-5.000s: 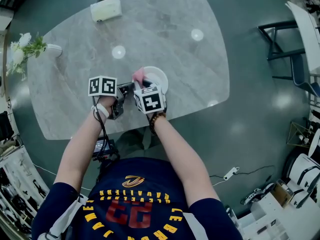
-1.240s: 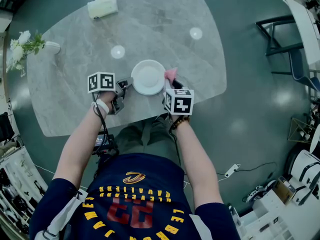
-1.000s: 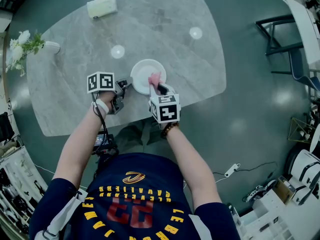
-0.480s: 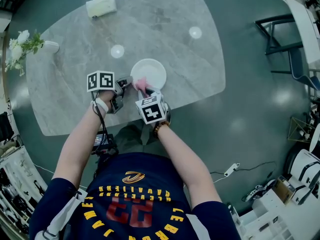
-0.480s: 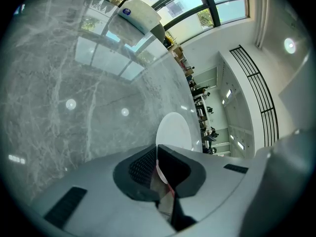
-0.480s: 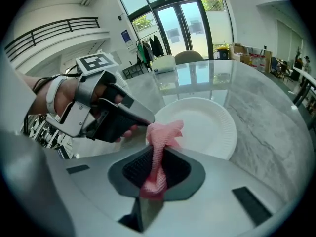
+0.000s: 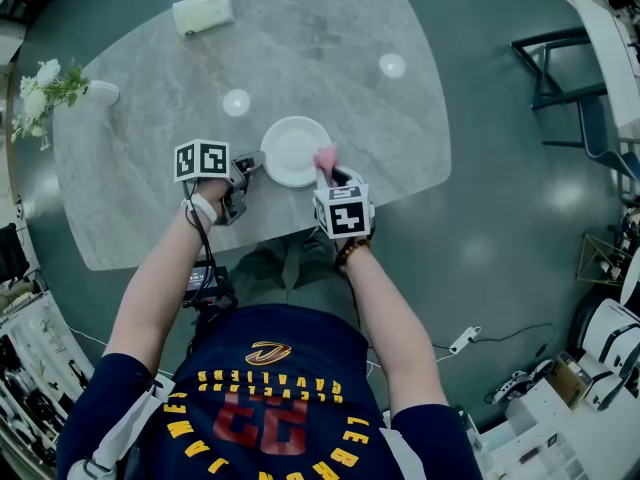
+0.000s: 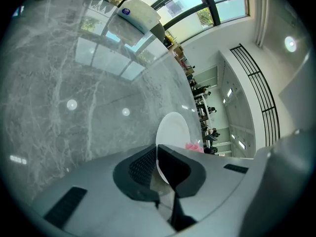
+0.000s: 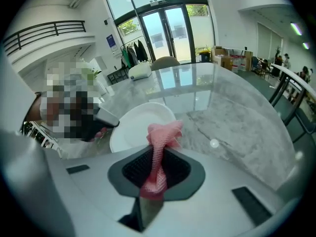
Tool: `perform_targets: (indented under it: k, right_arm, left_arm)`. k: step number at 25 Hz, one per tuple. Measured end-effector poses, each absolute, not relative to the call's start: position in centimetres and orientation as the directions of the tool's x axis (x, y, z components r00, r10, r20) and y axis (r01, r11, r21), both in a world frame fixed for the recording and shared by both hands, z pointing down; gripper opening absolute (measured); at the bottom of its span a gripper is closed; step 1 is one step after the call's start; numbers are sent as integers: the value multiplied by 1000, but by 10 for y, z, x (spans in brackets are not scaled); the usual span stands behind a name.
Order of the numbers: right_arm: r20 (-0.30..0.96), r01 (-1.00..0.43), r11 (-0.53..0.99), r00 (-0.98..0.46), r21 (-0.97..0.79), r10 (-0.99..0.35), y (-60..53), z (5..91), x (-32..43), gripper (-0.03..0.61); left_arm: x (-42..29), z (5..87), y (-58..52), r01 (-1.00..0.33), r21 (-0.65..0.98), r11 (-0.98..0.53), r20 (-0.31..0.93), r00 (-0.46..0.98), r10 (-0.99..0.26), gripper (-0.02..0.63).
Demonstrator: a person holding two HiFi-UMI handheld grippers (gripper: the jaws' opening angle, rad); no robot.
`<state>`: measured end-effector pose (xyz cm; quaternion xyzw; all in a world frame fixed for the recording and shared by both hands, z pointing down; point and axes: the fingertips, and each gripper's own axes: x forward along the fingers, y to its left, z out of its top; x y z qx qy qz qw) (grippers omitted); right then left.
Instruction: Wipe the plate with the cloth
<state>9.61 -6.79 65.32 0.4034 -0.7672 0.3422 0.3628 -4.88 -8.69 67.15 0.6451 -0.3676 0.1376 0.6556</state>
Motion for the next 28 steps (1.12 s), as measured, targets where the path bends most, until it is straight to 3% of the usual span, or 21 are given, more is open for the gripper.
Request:
perform_targets:
  k: [6,11,16,28]
  right_arm:
    - [824,-900,368,-384,-234,-416,-75,646,115,46]
    - [797,-907,338,-392,-251,-459,-74,629,127,46]
    - [778,-911,310,-398,-272,-486,-74,616,135,46]
    - [674,-890,270,-455,-368,-582,-83,556,133,46]
  left_arm:
    - [-49,669,-87,-674,731,103,668,678,-306,18]
    - [-53,657,-85,-685,721,103,672,656,-344,98]
    - [-65,645,-83,-673,731,110,658,653,-375,101]
    - [-55,513,-83,-550,830,-89,431,735,-524,100]
